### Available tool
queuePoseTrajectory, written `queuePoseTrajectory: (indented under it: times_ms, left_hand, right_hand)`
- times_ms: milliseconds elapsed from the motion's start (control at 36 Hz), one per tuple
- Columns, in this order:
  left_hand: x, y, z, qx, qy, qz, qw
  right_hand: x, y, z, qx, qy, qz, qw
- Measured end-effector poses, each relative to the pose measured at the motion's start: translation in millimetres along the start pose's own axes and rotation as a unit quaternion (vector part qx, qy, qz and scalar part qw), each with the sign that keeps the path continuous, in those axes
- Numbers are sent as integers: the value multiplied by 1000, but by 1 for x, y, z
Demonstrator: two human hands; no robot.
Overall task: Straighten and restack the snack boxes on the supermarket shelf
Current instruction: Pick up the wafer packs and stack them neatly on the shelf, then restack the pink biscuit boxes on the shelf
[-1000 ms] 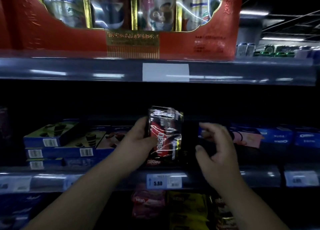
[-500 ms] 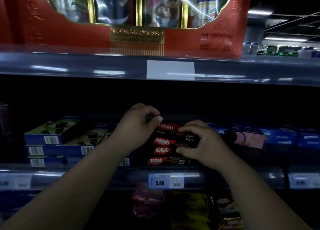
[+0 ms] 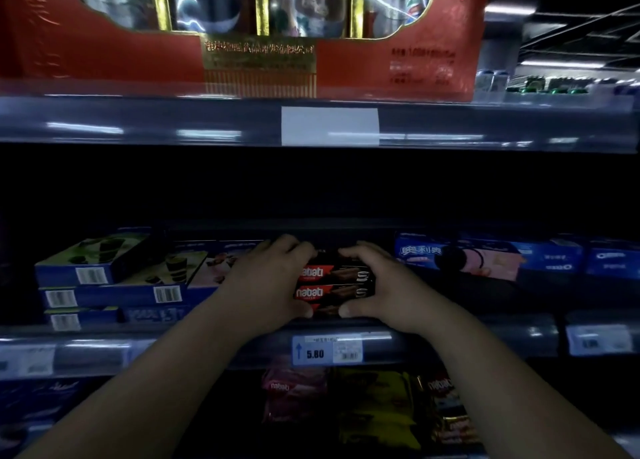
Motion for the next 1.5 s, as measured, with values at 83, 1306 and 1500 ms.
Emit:
queuePoseTrajectory:
  times_ms: [83,1306,1500]
  left_hand:
    - [4,-2,4,0,-17,-27,999]
    - [-204,64,-85,-97,-20,211,973]
    - [-190,49,-81,-136,-49,227,963]
  right_hand:
    - [8,12,-4,3,-9,-5,1000]
    - [-179,-183,83,-66,36,96,993]
    - [-173,-181,112,-33,9,-7,999]
Point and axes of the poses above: each hand's wrist, its own z-axis away from the middle knuckle, its own y-axis out of the palm, x = y × z, the point moved 1 cm from there along -z, towards the middle knuckle, and after that the axes turned 9 degrees about x, right-handed, at the moved point
